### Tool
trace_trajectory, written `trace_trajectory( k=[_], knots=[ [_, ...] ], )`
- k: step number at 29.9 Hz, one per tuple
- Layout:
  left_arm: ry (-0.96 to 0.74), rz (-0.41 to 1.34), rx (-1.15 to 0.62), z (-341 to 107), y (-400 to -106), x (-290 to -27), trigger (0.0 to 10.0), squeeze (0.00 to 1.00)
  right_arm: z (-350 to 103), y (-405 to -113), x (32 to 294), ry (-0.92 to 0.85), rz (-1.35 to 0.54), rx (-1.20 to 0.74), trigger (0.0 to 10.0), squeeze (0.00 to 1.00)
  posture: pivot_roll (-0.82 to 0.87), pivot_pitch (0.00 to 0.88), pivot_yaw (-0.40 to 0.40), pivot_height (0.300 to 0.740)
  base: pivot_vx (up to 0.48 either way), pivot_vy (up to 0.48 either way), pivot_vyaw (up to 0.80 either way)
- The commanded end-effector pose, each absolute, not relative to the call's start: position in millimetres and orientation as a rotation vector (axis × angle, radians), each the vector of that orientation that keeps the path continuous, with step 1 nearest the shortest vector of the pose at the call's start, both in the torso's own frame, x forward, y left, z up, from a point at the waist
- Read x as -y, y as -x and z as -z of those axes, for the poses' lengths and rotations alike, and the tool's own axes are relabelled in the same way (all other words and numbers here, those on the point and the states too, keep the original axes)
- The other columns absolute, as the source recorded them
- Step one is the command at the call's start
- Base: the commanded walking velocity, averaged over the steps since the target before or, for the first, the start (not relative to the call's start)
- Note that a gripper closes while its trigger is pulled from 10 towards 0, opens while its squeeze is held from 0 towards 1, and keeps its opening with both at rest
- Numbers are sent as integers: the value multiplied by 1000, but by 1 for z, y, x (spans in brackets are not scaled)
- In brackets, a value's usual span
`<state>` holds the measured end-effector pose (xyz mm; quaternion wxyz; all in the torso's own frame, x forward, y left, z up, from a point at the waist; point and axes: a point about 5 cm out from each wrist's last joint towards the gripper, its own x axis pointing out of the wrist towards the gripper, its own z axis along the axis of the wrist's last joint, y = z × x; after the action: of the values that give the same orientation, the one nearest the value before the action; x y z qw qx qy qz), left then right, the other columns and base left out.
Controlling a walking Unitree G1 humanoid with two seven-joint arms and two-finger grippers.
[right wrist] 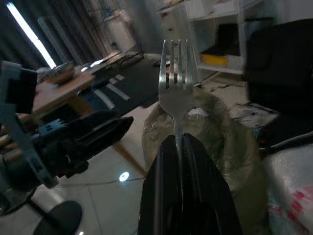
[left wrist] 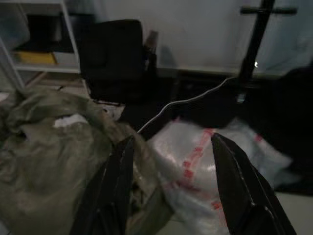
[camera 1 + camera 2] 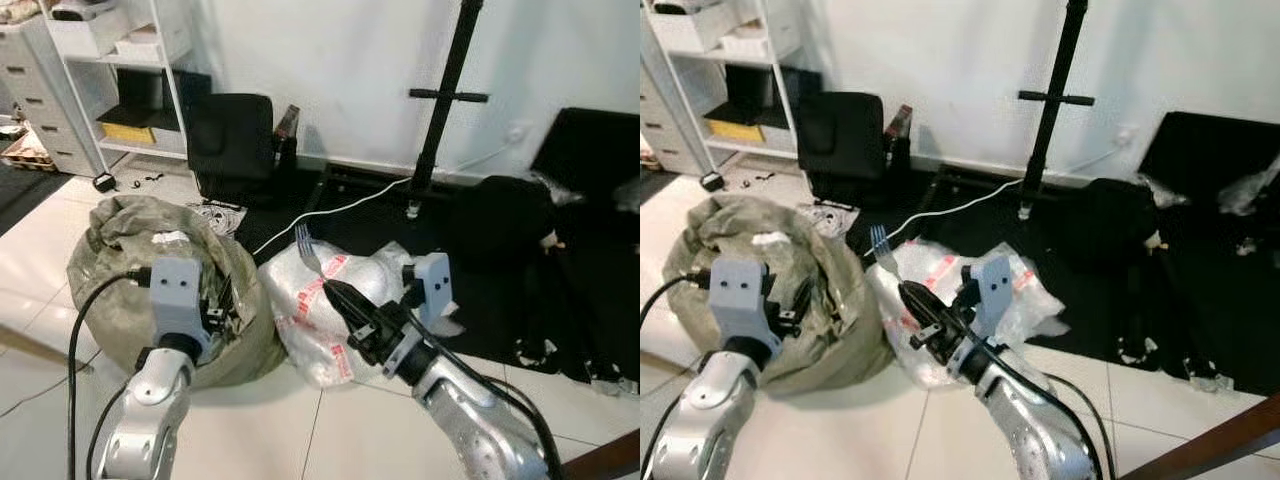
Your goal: Setting the table
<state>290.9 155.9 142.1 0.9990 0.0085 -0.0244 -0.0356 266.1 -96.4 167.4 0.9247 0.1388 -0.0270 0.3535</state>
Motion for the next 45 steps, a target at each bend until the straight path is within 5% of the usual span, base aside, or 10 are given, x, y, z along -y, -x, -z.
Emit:
trace_trajectory(
  k=[1,45],
  knots=[
    [-33,38,24,-137,-288,-165,10000,0,-168,-263,90,-301,-756,54,10000,0,-75,0,79,740,0,0,725],
    [-36,11,25,-138,-288,-167,10000,0,-170,-265,89,-303,-769,62,10000,0,-63,0,72,740,0,0,725]
  ],
)
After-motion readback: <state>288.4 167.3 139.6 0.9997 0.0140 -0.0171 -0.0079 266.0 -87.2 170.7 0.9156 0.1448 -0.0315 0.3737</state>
